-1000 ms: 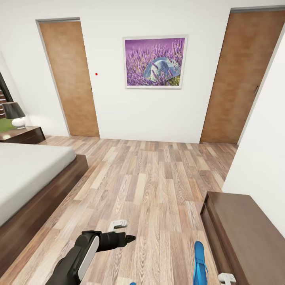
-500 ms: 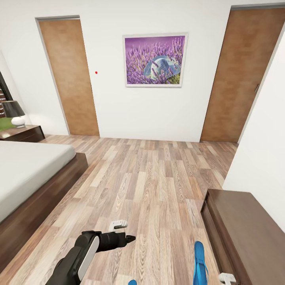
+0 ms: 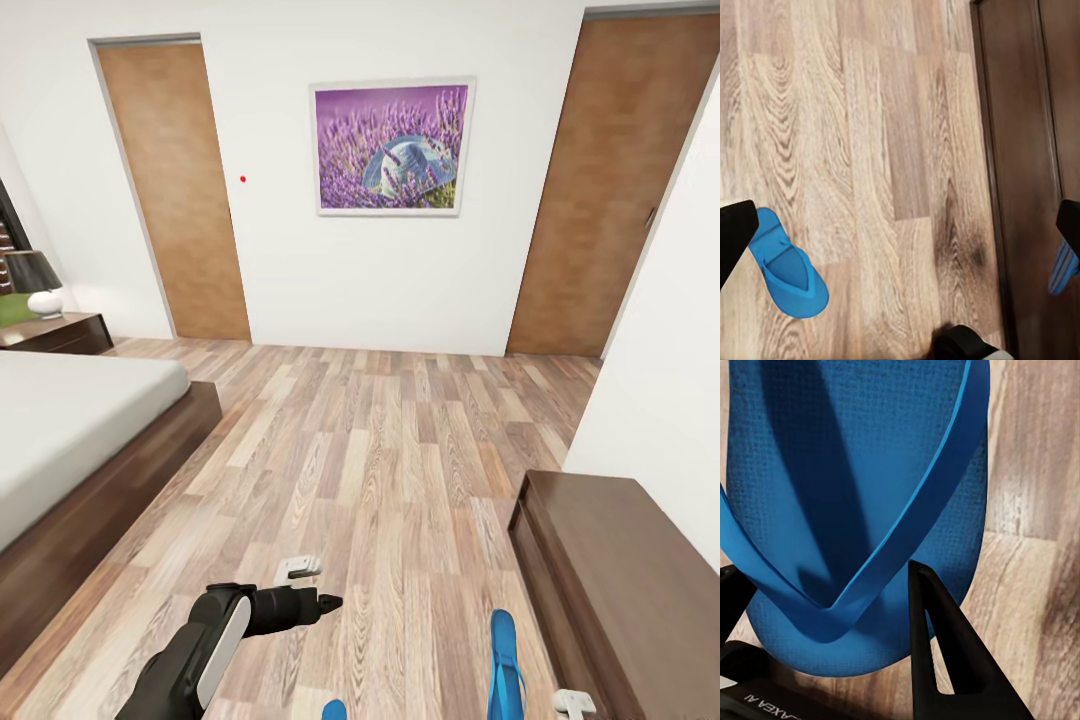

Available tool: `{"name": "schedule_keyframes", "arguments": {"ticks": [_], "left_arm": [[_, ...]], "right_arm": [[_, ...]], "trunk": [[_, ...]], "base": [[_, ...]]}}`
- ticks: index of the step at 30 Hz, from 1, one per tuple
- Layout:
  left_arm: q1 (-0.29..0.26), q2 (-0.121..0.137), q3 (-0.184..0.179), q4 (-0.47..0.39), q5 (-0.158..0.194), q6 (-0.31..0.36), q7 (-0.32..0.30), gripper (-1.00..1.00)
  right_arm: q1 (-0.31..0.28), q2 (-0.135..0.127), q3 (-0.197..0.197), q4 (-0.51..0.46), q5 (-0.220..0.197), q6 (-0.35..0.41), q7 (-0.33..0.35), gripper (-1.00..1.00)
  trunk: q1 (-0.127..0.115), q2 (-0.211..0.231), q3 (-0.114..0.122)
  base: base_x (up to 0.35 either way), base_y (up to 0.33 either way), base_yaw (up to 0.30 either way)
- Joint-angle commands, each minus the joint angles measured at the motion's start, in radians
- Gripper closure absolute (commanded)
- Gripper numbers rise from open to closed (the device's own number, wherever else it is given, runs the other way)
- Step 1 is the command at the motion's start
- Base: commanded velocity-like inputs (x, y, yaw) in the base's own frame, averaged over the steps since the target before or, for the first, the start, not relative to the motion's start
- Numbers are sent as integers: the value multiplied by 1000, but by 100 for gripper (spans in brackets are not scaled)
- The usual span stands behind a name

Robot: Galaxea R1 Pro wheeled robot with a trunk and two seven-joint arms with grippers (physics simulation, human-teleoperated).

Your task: In the bedroom, move the book from the bed onto either nightstand, and place the two sandals side by side next to the bed.

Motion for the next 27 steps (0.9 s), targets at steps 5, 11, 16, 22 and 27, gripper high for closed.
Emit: {"name": "schedule_keyframes", "arguments": {"ticks": [5, 11, 16, 22, 27], "left_arm": [[-1, 0, 1, 24, 2, 5, -2, -100], [-1, 0, 2, 39, 2, 4, -2, -100], [-1, 0, 2, 41, 2, 0, -2, -100], [-1, 0, 2, 41, 2, -1, -2, -100], [-1, 0, 2, 41, 2, -1, -2, -100]], "right_arm": [[-1, 0, -1, 1, -8, 4, 4, 100], [-1, 0, 0, 1, -8, 4, 4, 100], [-1, 0, -1, 1, -8, 4, 4, 100], [-1, 0, -1, 1, -8, 4, 4, 100], [-1, 0, -1, 1, -8, 4, 4, 100]], "trunk": [[19, -36, -17], [42, -78, -36], [61, -113, -51], [84, -155, -70], [103, -190, -86]], "base": [[0, 0, 0], [0, 0, 0], [0, 0, 0], [0, 0, 0], [0, 0, 0]]}}
